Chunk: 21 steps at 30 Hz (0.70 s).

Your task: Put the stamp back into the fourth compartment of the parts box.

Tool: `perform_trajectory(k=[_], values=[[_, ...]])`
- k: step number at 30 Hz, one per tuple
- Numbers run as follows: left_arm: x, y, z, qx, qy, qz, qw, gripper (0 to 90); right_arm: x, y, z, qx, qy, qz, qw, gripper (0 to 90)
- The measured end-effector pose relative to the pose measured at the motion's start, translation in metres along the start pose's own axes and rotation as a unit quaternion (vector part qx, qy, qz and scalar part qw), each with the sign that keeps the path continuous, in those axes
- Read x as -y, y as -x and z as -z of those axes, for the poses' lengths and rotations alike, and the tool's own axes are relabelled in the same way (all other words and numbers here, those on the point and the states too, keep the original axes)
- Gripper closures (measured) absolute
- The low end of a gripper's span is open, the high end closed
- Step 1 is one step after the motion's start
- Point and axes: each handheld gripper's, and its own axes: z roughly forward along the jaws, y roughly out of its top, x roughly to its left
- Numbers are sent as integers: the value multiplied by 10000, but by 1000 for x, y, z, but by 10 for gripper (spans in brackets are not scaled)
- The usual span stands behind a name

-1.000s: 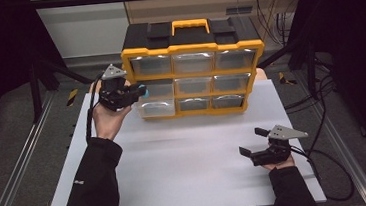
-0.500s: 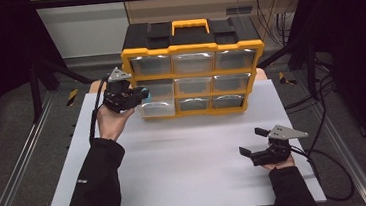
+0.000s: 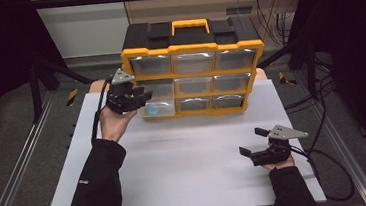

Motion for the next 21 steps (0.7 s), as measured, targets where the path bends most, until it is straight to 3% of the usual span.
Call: perform_trajectory(k=[4, 10, 16, 21], values=[[2, -2, 7, 108, 119, 115, 9998, 482, 0, 0, 0, 3, 12, -1, 10000, 5], [7, -1, 19, 69, 338, 127, 9993, 312, 0, 0, 0, 8, 1, -1, 10000, 5], [15, 1, 29, 244, 536, 155, 9981, 162, 0, 0, 0, 13, -7, -1, 10000, 5], [24, 2, 36, 414, 633, 217, 9969, 88, 0, 0, 0, 17, -1, -2, 10000, 5]])
